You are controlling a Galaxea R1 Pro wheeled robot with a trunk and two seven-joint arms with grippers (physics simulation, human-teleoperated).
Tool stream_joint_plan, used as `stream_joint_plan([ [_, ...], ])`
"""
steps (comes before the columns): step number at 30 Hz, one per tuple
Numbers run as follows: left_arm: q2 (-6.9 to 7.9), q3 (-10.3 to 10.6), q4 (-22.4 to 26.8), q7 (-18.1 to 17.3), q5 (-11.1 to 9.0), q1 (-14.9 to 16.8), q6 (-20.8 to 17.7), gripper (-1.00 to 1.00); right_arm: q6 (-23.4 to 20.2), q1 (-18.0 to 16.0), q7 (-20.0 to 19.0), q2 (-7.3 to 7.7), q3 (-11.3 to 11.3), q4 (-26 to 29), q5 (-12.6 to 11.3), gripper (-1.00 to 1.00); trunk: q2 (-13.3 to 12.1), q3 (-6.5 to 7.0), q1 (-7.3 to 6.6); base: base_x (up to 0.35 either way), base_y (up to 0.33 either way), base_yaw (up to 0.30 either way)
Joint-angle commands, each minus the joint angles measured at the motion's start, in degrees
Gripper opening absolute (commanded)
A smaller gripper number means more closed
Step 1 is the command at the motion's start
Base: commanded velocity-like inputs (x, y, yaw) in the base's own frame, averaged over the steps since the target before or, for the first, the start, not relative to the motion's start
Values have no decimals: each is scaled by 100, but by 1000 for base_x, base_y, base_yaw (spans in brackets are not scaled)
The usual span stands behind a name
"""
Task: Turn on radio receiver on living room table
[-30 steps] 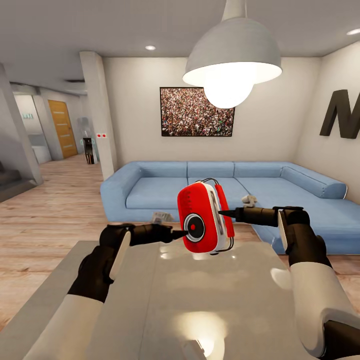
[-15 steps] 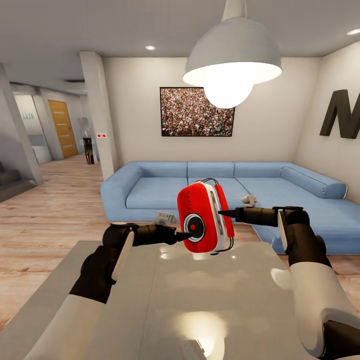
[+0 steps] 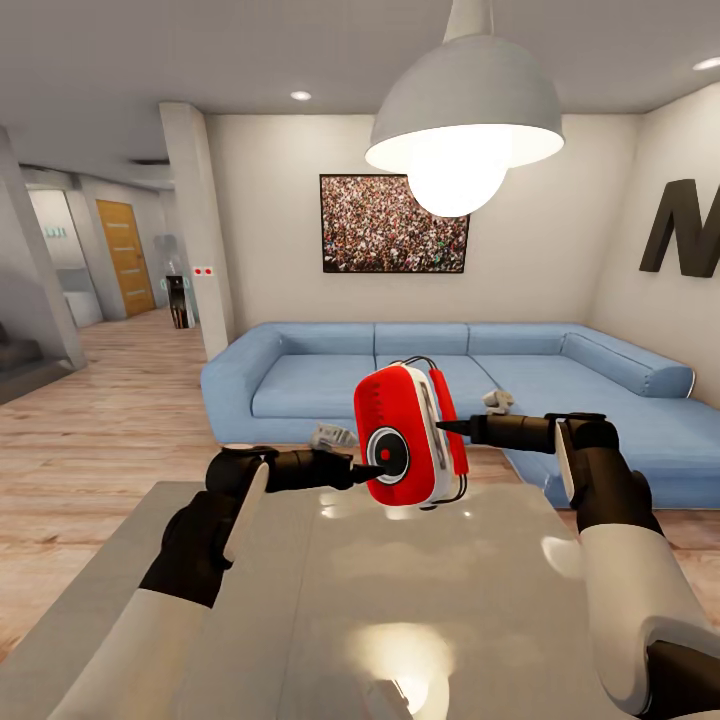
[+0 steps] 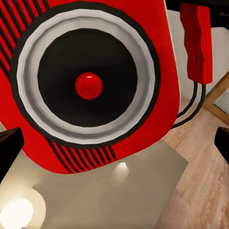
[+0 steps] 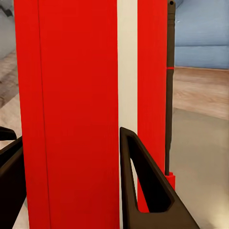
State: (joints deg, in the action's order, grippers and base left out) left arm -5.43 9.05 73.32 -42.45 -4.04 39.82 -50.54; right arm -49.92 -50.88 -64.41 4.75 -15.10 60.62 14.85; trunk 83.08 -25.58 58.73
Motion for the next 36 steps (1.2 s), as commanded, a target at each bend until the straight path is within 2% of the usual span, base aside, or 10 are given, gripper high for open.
stream_joint_plan([
  [1, 3, 0, 2, 0, 0, 0, 0, 100, -19, -1, -1, -1, -2, 3, -44, -100, 0, 0, 0, 0, 0, 0],
  [11, 14, -7, 29, 0, 0, 0, 0, 100, -17, -1, -6, -1, -2, 3, -44, -100, 0, 0, 0, 0, 0, 0],
  [21, 16, -8, 33, 0, 0, 0, 0, 100, -18, -1, -261, -1, -2, 3, -44, -100, 0, 0, 0, 0, 0, 0],
  [36, 16, -3, 23, 0, 1, 0, 0, 100, -17, 8, -316, -7, 4, 3, -47, -100, 0, 0, 0, 0, 0, 0],
])
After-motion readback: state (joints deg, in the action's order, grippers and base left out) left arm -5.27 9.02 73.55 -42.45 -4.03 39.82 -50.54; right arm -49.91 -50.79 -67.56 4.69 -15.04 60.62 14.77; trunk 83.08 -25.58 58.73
